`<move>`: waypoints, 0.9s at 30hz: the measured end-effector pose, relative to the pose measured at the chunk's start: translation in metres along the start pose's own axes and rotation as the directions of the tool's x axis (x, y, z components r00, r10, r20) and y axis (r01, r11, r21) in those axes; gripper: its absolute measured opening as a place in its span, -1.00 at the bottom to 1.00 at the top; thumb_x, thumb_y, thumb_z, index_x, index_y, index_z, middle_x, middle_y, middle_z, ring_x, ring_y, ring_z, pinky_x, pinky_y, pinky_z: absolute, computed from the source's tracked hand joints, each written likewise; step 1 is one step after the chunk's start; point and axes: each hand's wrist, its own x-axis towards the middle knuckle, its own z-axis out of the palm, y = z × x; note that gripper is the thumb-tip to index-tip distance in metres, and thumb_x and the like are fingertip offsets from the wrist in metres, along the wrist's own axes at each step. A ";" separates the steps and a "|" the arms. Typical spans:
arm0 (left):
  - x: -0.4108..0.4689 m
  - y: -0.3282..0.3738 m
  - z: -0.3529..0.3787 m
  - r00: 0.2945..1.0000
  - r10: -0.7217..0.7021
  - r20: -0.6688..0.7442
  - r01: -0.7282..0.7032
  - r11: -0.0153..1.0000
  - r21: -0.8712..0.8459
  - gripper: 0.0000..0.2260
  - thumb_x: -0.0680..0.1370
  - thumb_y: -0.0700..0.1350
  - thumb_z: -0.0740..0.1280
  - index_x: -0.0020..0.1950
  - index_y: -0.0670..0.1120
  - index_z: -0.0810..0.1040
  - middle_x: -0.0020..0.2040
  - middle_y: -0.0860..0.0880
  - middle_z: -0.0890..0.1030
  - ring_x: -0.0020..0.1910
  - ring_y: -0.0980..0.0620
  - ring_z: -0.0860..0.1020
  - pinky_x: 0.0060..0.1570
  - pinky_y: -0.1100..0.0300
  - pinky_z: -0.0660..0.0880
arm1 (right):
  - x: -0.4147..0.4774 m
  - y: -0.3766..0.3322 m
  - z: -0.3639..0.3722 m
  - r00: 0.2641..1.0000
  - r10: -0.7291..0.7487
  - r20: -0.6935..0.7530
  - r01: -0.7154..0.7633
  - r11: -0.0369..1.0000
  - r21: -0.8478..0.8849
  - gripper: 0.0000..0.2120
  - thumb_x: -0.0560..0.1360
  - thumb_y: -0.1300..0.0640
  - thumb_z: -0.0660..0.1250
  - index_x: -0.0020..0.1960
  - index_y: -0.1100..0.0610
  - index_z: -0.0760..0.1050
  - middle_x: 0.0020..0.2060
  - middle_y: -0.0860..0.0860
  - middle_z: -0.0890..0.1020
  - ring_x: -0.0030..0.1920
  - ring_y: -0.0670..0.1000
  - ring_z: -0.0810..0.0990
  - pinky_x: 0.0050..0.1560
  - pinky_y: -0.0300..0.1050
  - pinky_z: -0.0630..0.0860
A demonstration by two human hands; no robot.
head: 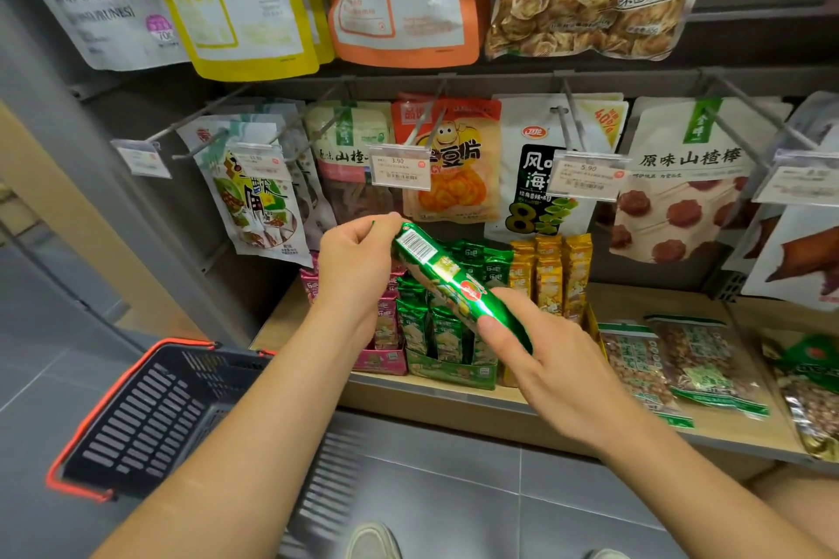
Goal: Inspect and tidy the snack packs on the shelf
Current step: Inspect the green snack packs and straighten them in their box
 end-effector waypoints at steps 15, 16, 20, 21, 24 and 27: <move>-0.009 -0.018 0.015 0.950 -0.168 0.264 0.232 0.944 -0.235 -0.76 0.40 -0.10 0.49 -0.01 -0.13 0.55 -0.20 -0.03 0.67 -0.25 0.08 0.65 -0.28 0.22 0.58 | -0.001 -0.011 0.011 0.980 0.120 -0.159 -0.077 0.964 0.254 -0.51 0.57 -0.17 0.00 0.37 0.02 0.43 0.08 -0.11 0.56 0.08 -0.19 0.50 0.05 -0.18 0.45; -0.013 -0.021 0.018 0.932 -0.176 0.318 0.258 0.937 -0.238 -0.74 0.36 -0.08 0.49 -0.03 -0.13 0.56 -0.21 -0.05 0.67 -0.28 0.07 0.64 -0.33 0.25 0.56 | -0.001 -0.012 0.011 0.980 0.121 -0.159 -0.076 0.962 0.263 -0.50 0.58 -0.17 0.00 0.37 0.03 0.42 0.09 -0.10 0.56 0.09 -0.16 0.50 0.07 -0.13 0.46; -0.025 -0.030 0.027 0.865 -0.197 0.462 0.297 0.942 -0.154 -0.72 0.32 -0.03 0.52 -0.06 -0.11 0.58 -0.17 -0.10 0.68 -0.23 0.00 0.63 -0.26 0.20 0.58 | 0.000 -0.012 0.009 0.982 0.130 -0.140 -0.081 0.947 0.311 -0.54 0.58 -0.19 -0.03 0.32 0.00 0.40 0.02 -0.12 0.56 0.02 -0.14 0.52 -0.01 -0.10 0.45; -0.027 -0.032 0.028 0.859 -0.204 0.470 0.296 0.946 -0.130 -0.72 0.33 -0.03 0.52 -0.06 -0.10 0.58 -0.15 -0.11 0.67 -0.22 -0.01 0.63 -0.23 0.18 0.58 | 0.000 -0.012 0.008 0.983 0.140 -0.121 -0.095 0.943 0.320 -0.54 0.57 -0.21 -0.04 0.30 -0.02 0.38 -0.01 -0.12 0.56 0.00 -0.15 0.52 -0.03 -0.09 0.45; -0.027 -0.031 0.028 0.877 -0.209 0.433 0.246 0.969 -0.029 -0.77 0.41 -0.07 0.52 -0.02 -0.12 0.60 -0.11 -0.11 0.69 -0.17 -0.03 0.67 -0.19 0.16 0.58 | 0.000 -0.011 0.007 0.986 0.165 -0.032 -0.145 0.931 0.334 -0.46 0.52 -0.30 -0.08 0.31 -0.04 0.36 0.03 -0.09 0.56 0.03 -0.17 0.51 0.02 -0.07 0.45; -0.023 -0.026 0.023 0.875 -0.138 0.465 0.033 0.973 0.228 -0.87 0.43 -0.10 0.52 -0.06 -0.06 0.65 -0.15 -0.02 0.72 -0.18 0.07 0.68 -0.19 0.18 0.61 | 0.008 -0.006 0.001 0.977 0.213 0.027 -0.211 0.928 0.306 -0.28 0.41 -0.41 -0.06 0.43 -0.06 0.28 0.16 -0.10 0.45 0.09 -0.31 0.44 -0.06 -0.40 0.37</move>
